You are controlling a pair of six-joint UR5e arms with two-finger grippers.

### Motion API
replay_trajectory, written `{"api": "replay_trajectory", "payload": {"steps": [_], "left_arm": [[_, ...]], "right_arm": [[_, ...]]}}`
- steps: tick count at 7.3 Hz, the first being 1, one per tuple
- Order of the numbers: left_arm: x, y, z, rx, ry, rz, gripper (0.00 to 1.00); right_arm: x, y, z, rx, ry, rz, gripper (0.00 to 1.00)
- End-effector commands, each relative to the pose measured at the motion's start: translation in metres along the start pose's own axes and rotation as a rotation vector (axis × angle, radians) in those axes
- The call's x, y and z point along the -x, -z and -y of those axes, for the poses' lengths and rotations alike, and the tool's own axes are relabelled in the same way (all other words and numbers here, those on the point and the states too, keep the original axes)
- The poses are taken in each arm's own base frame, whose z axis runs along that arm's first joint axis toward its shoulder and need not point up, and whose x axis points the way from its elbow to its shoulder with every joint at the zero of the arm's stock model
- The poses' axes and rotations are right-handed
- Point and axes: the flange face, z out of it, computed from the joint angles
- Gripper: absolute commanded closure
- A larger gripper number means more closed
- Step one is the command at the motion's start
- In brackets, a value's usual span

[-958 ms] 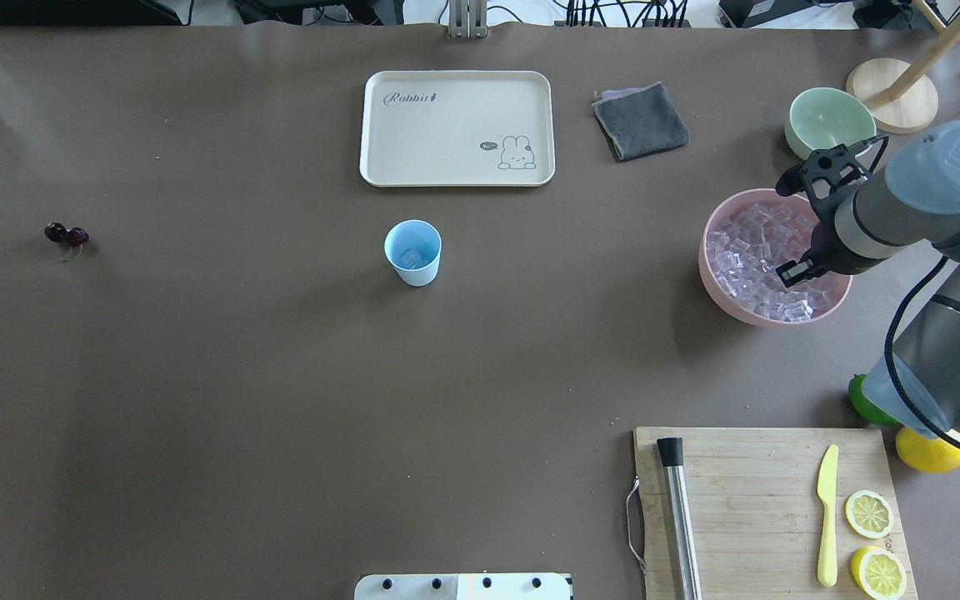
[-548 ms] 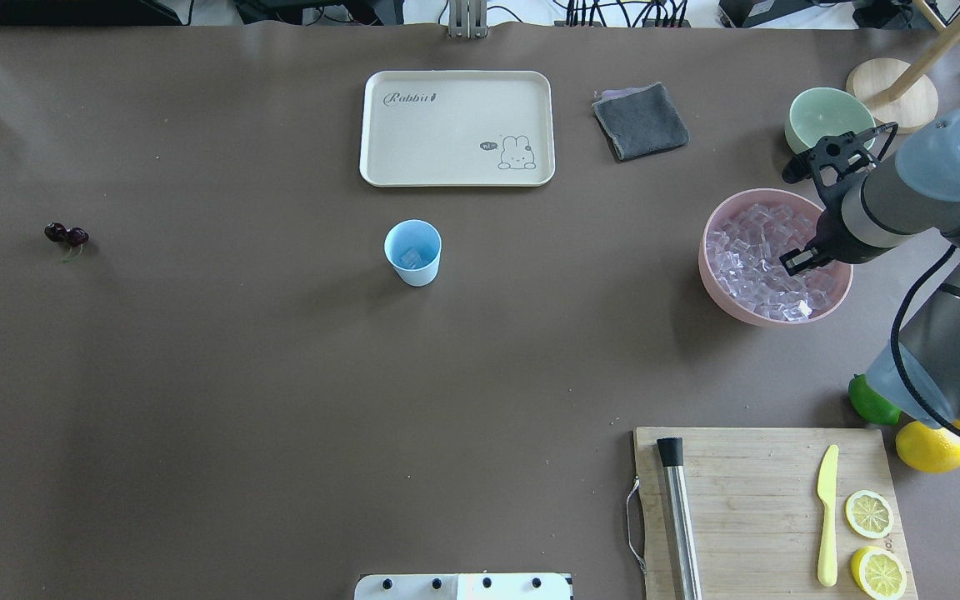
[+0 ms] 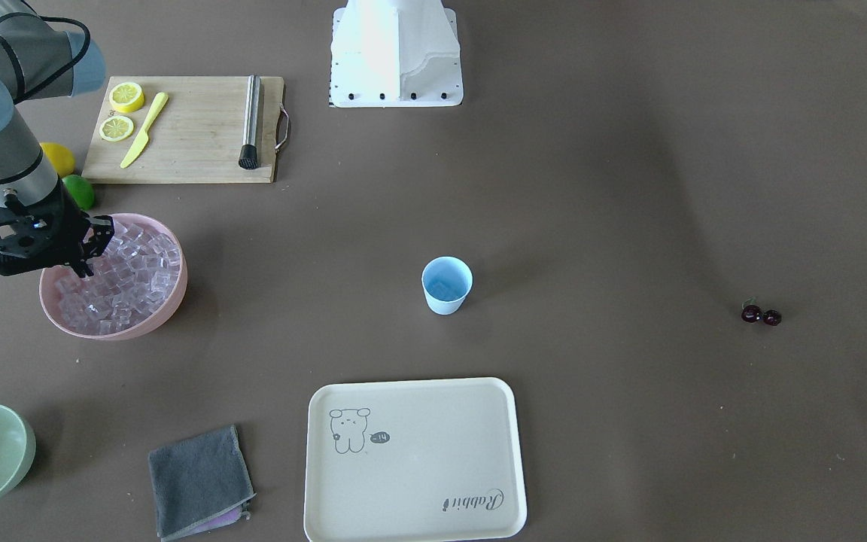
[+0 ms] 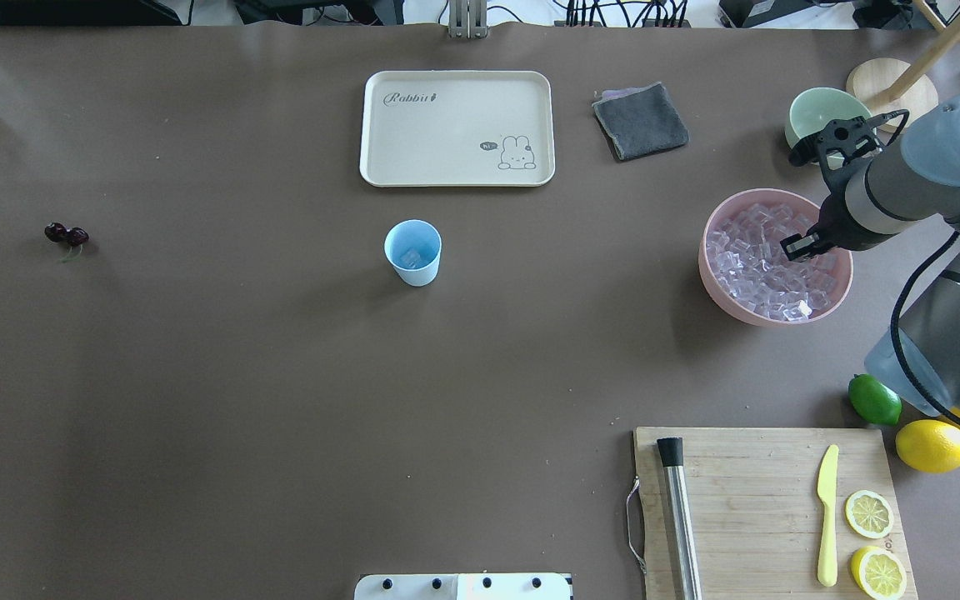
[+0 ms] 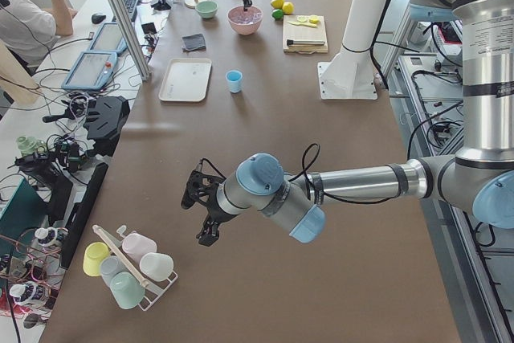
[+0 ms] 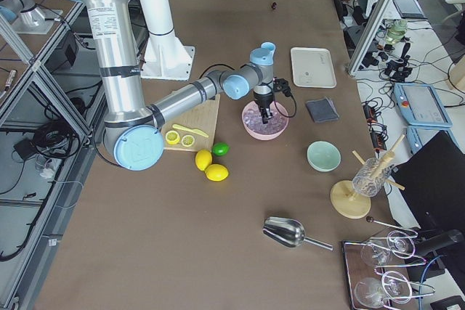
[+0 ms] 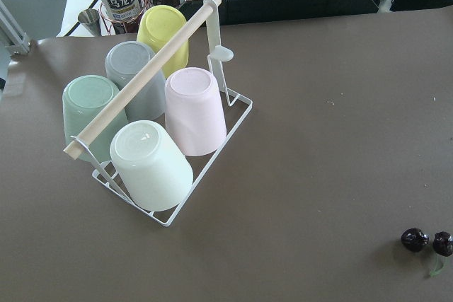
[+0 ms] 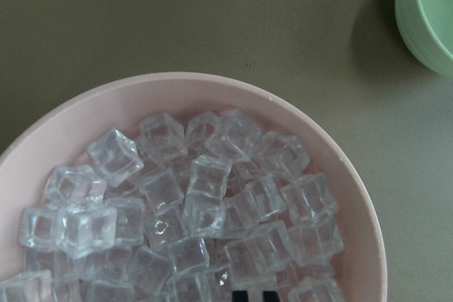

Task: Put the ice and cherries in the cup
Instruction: 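Lower the right gripper into the ice cubes in the pink bowl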

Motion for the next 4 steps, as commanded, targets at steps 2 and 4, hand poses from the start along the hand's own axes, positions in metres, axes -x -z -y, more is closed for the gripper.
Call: {"api": "replay_trajectory", "payload": {"steps": [2, 4], "left_arm": [[-0.0004, 0.0000, 0.0014, -0.002, -0.002, -0.001, 0.02], [-0.0004, 0.0000, 0.0014, -0.002, -0.002, -0.001, 0.02]], "right_arm": [[0.0141, -0.0095, -0.0049, 0.005, -0.074, -0.012, 0.00], [0.0105, -0.0147, -0.0083, 0.016, -0.090, -0.018, 0.02]]}}
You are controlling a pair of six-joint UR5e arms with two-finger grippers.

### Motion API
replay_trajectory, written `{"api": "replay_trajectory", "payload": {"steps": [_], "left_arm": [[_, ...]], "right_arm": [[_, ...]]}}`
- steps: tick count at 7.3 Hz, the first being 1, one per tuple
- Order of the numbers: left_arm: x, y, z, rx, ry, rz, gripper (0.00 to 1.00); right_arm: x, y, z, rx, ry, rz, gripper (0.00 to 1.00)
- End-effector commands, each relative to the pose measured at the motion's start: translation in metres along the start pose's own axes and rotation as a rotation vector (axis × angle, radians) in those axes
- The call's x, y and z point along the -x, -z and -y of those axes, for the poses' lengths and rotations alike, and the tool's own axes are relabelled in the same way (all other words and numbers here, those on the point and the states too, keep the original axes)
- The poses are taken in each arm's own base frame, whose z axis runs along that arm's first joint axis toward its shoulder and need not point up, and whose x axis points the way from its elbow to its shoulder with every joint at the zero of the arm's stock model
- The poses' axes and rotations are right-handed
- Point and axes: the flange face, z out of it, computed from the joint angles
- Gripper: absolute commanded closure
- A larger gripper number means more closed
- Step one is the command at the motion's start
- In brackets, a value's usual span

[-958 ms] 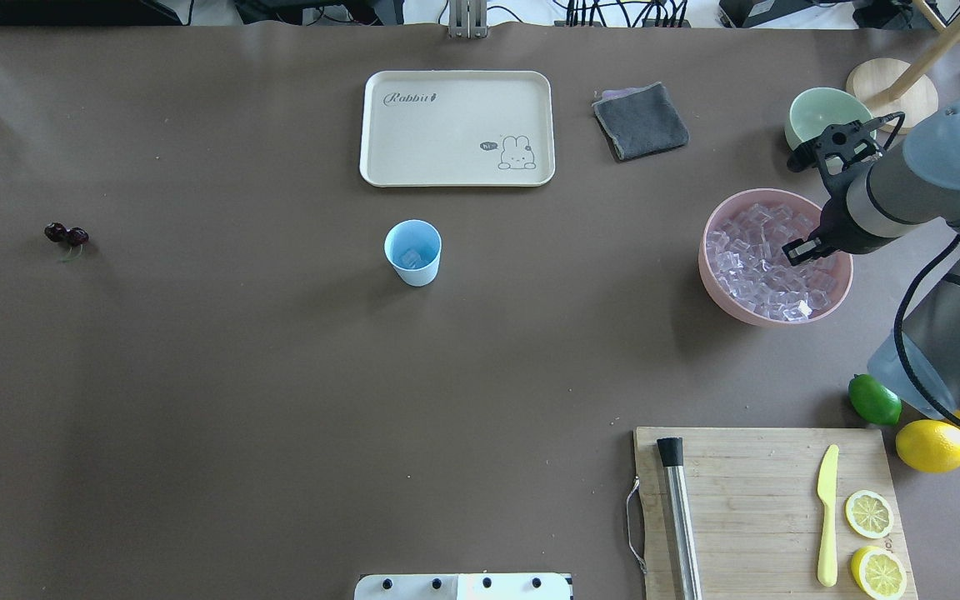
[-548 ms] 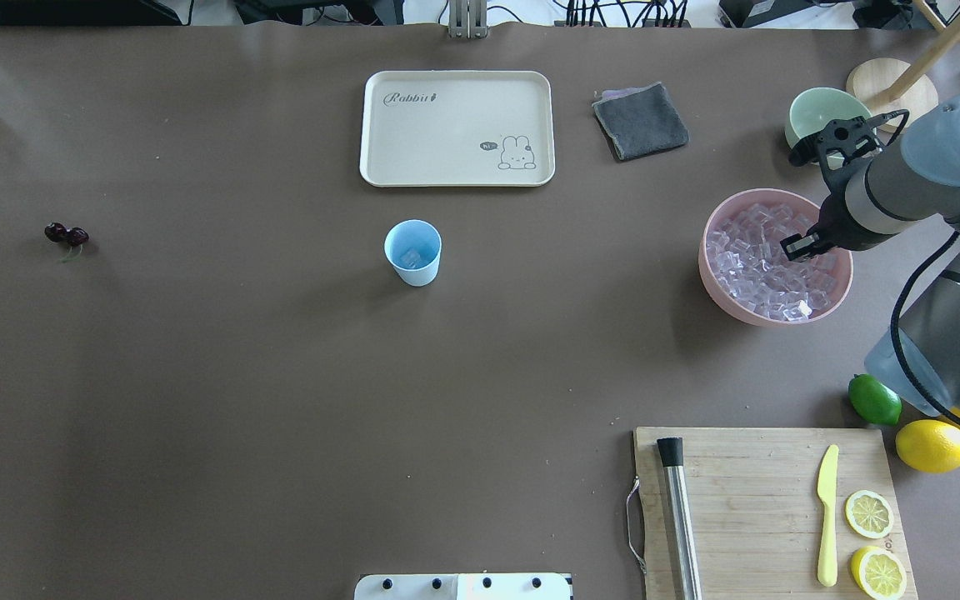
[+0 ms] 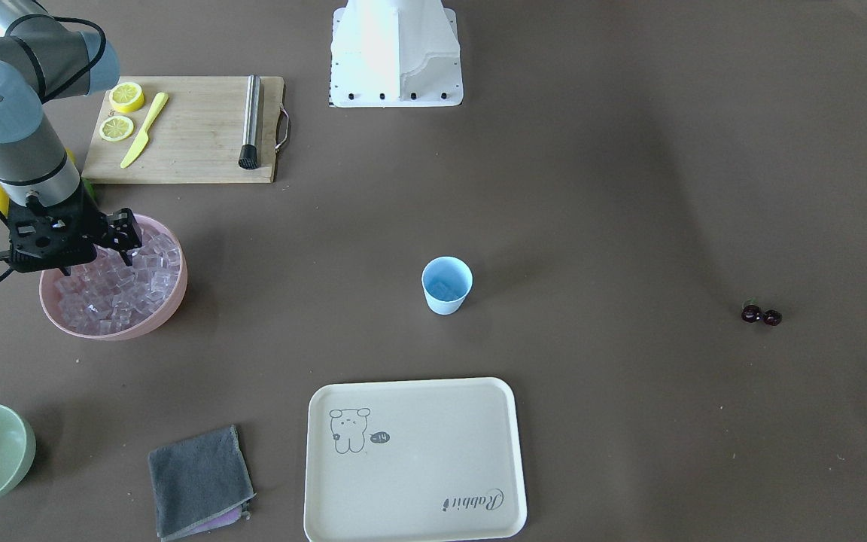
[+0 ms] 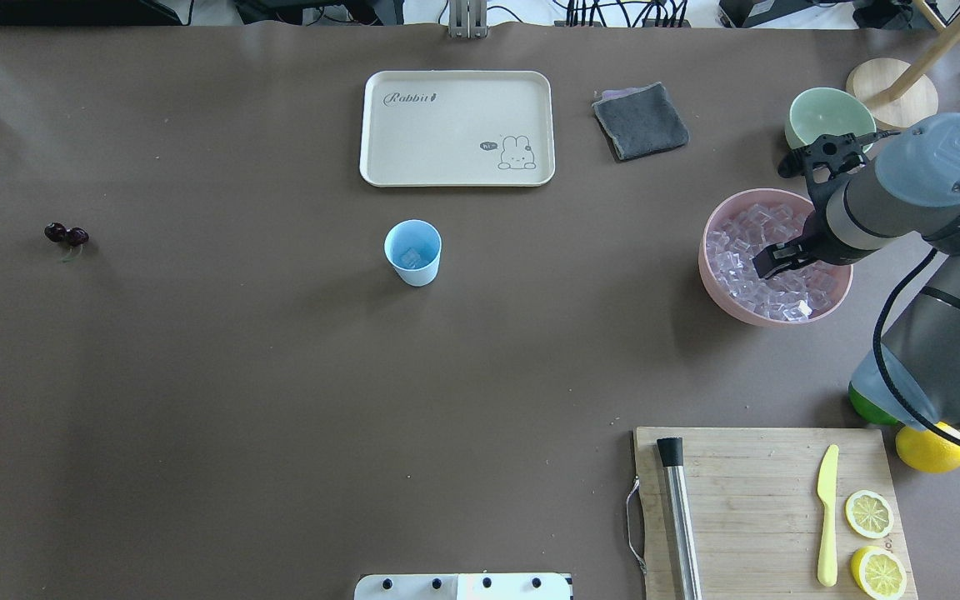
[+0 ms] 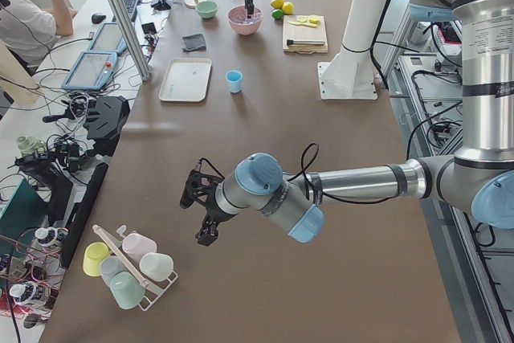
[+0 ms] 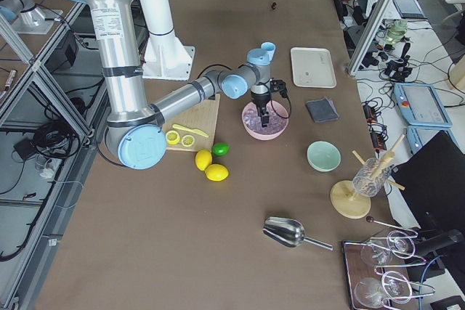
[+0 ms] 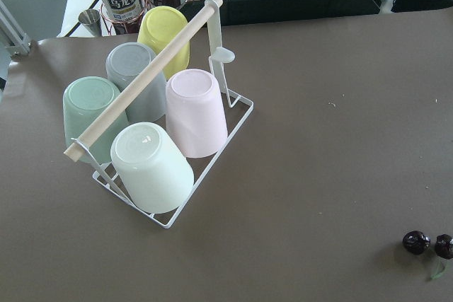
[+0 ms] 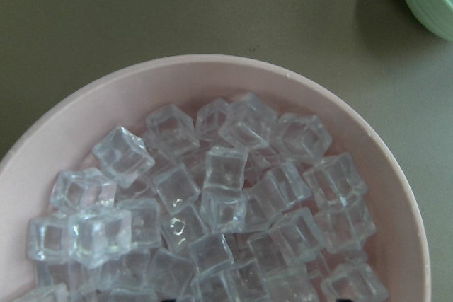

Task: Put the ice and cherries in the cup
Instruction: 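Close the right gripper on an ice cube in the pink bowl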

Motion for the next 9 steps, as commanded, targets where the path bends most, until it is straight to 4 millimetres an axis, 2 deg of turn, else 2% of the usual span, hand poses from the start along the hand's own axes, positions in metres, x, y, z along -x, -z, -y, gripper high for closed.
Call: {"api": "replay_trajectory", "payload": {"steps": [1, 2, 5, 7, 9], "left_arm": [[0.000, 0.000, 0.000, 0.000, -0.002, 0.000, 0.02], [0.000, 0.000, 0.000, 0.000, -0.002, 0.000, 0.02], [-0.002, 0.000, 0.000, 0.000, -0.006, -0.002, 0.02], [-0.002, 0.000, 0.001, -0.009, -0.014, -0.005, 0.02], [-0.002, -0.001, 0.000, -0.007, -0.014, -0.005, 0.02]], "right_arm": [[0.006, -0.003, -0.001, 0.005, -0.073, 0.002, 0.06], [0.015, -0.005, -0.003, 0.007, -0.118, 0.011, 0.06], [0.014, -0.007, -0.004, 0.014, -0.132, 0.006, 0.11], [0.015, -0.010, -0.005, 0.018, -0.131, 0.005, 0.25], [0.014, -0.015, -0.004, 0.024, -0.132, 0.000, 0.25]]}}
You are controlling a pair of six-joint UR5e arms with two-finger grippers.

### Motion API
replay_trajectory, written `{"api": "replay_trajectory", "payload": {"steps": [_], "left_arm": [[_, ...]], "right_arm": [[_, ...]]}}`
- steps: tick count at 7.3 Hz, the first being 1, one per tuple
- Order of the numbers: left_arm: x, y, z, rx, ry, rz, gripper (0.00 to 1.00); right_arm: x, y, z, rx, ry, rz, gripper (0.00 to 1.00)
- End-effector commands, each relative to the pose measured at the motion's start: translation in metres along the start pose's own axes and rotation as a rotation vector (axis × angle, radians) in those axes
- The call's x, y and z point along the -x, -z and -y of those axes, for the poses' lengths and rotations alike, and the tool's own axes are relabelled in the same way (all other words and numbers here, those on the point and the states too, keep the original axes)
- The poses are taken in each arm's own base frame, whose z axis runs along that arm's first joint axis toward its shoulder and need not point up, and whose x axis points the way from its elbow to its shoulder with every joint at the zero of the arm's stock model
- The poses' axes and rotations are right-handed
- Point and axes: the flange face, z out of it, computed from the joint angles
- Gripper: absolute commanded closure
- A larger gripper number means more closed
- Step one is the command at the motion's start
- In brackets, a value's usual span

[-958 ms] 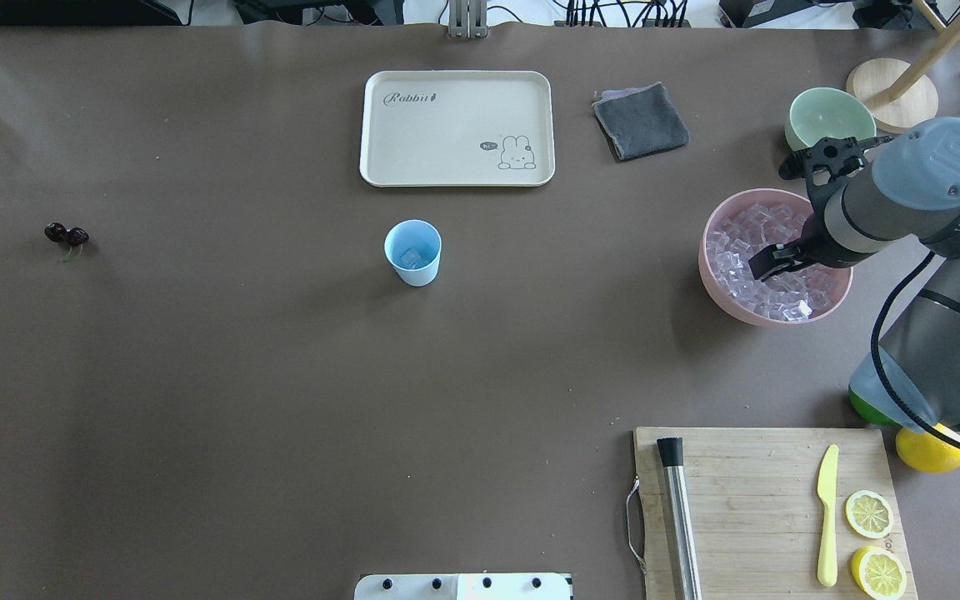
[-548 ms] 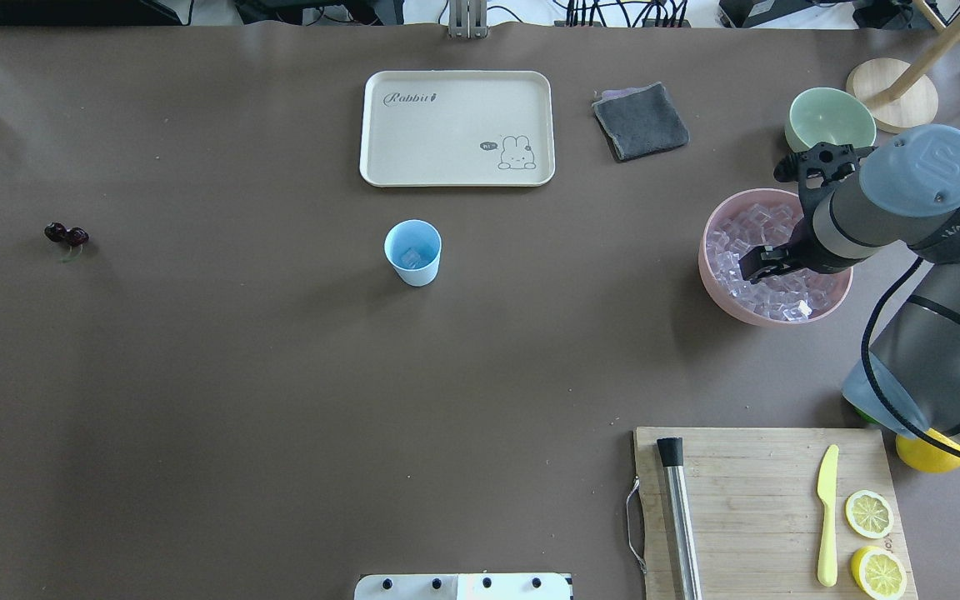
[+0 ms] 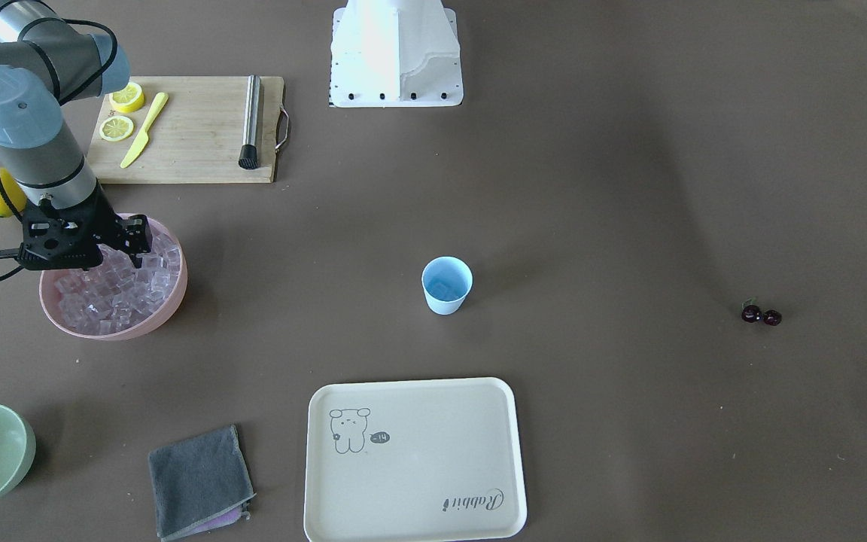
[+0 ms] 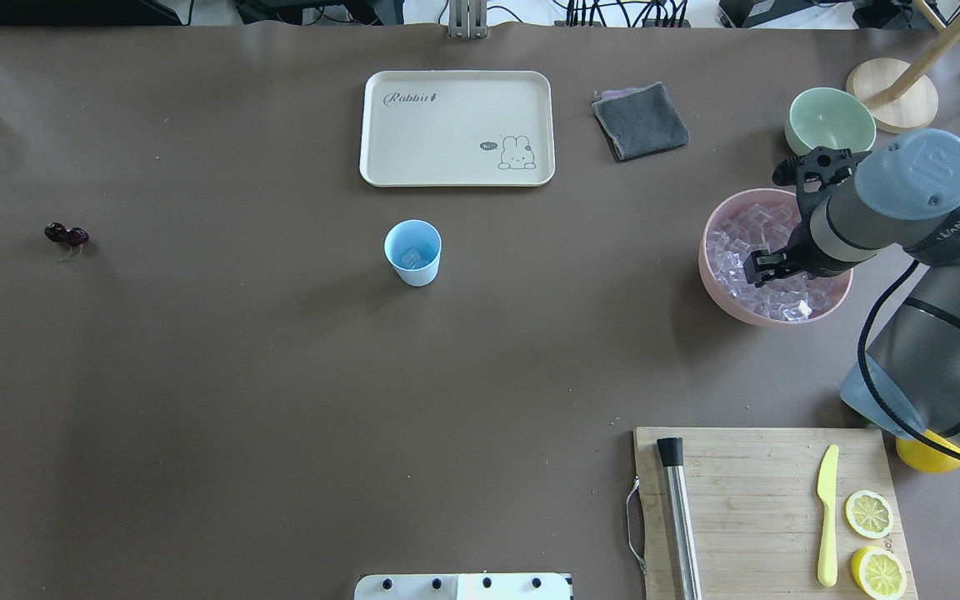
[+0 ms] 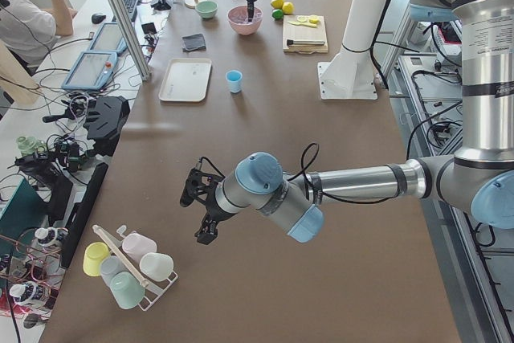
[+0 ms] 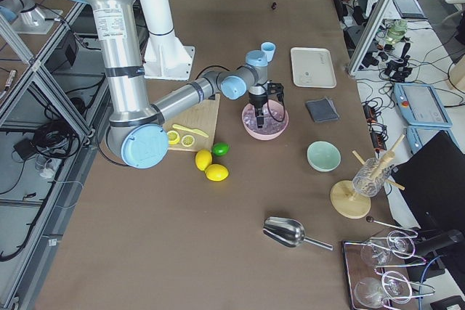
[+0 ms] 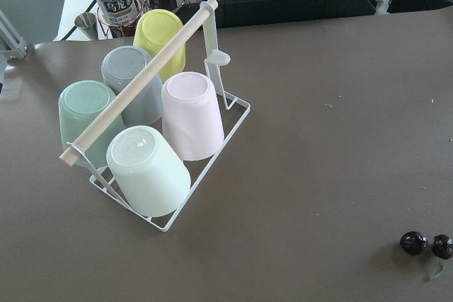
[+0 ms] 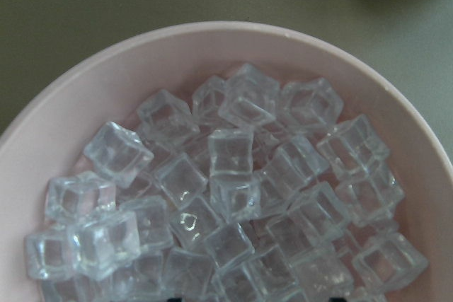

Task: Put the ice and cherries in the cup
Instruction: 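Close the right gripper on an ice cube in the pink bowl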

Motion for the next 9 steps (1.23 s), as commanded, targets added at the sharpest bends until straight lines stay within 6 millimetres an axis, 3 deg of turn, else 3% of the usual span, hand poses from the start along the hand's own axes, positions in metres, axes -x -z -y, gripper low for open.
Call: {"api": "replay_trajectory", "payload": {"steps": [1, 4, 5, 6, 7, 8, 9], "left_arm": [[0.000, -0.001, 0.000, 0.000, -0.001, -0.001, 0.02], [0.000, -0.001, 0.001, -0.001, -0.002, -0.001, 0.02], [0.000, -0.001, 0.001, -0.001, -0.002, -0.001, 0.02], [0.000, -0.001, 0.001, -0.001, -0.002, -0.001, 0.02], [-0.001, 0.000, 0.001, -0.002, -0.003, -0.001, 0.02], [0.000, -0.001, 0.001, -0.001, -0.002, -0.001, 0.02], [0.001, -0.001, 0.001, -0.006, -0.002, 0.013, 0.02]], "right_arm": [[-0.003, -0.006, 0.001, 0.006, -0.004, -0.009, 0.24], [-0.004, -0.009, -0.002, -0.002, 0.000, -0.028, 0.24], [0.001, -0.013, -0.004, 0.004, 0.008, -0.028, 0.37], [0.005, -0.018, -0.006, 0.003, 0.018, -0.039, 0.58], [0.008, -0.025, -0.009, -0.009, 0.030, -0.065, 0.89], [0.009, -0.027, -0.009, -0.009, 0.033, -0.070, 1.00], [0.018, -0.021, -0.004, -0.017, 0.037, -0.058, 1.00]]}}
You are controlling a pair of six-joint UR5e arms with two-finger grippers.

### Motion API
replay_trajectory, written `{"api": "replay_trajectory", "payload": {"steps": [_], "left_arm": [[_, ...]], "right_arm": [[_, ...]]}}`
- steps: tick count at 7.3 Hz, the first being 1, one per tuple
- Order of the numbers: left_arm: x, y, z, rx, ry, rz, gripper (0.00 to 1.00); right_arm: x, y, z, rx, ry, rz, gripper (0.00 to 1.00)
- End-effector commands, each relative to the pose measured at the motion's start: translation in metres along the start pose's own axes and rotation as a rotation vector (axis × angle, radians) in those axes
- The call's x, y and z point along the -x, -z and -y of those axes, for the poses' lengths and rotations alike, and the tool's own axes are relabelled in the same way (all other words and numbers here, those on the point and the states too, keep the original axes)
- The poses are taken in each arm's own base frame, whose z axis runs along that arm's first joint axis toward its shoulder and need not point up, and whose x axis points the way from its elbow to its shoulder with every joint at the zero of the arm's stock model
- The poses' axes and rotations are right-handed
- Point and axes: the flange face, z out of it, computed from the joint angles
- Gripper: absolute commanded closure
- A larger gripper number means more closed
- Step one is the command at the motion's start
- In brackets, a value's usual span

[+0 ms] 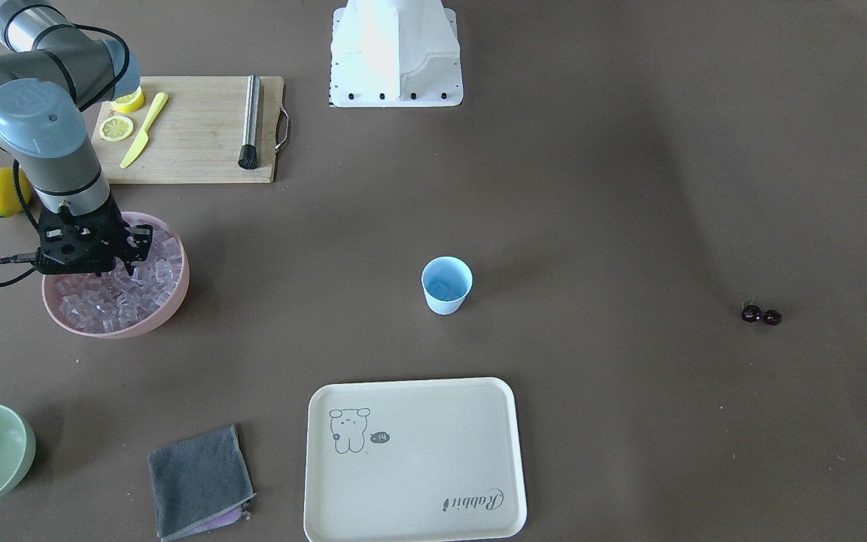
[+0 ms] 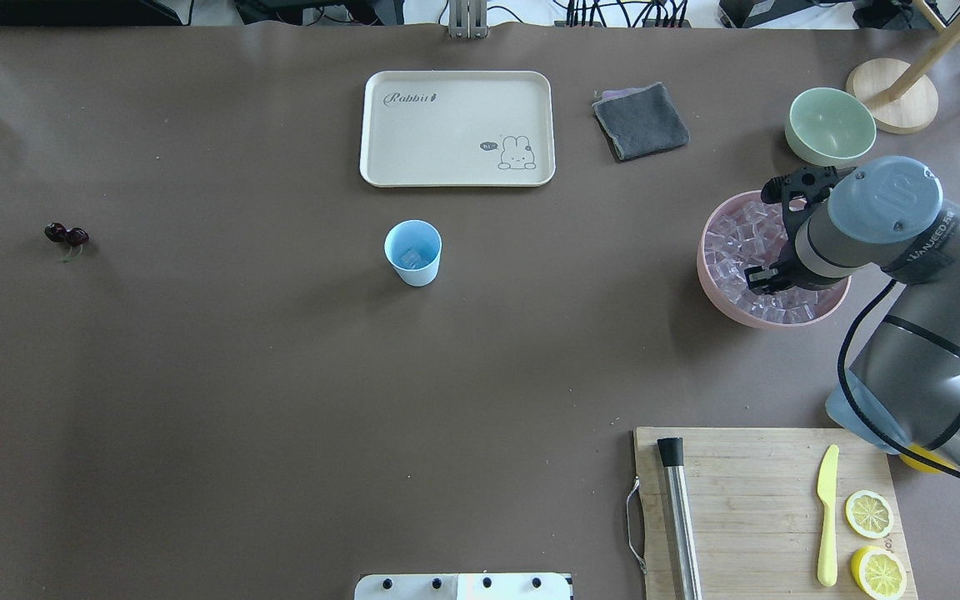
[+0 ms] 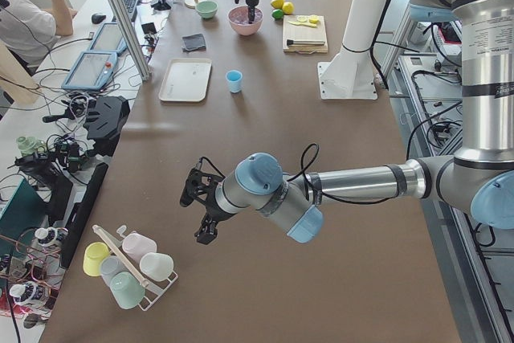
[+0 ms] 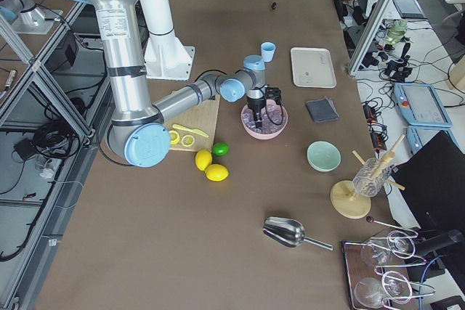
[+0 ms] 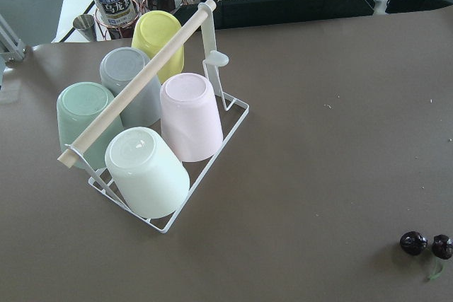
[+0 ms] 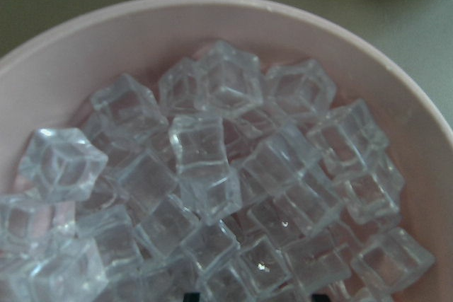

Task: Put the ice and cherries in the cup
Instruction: 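Close the right gripper on an ice cube in the pink bowl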

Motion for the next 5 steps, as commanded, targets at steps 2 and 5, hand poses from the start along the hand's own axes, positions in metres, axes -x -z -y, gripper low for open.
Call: {"api": "replay_trajectory", "payload": {"steps": [2, 5], "left_arm": [[0.003, -0.002, -0.001, 0.000, 0.002, 0.017, 0.02], [0.005, -0.004, -0.003, 0.006, 0.007, 0.019, 0.02]], "right_arm": [[0.008, 0.011, 0.013, -0.020, -0.001, 0.010, 1.00], [-0.006, 0.041, 0.033, -0.030, -0.042, 0.024, 1.00]]}}
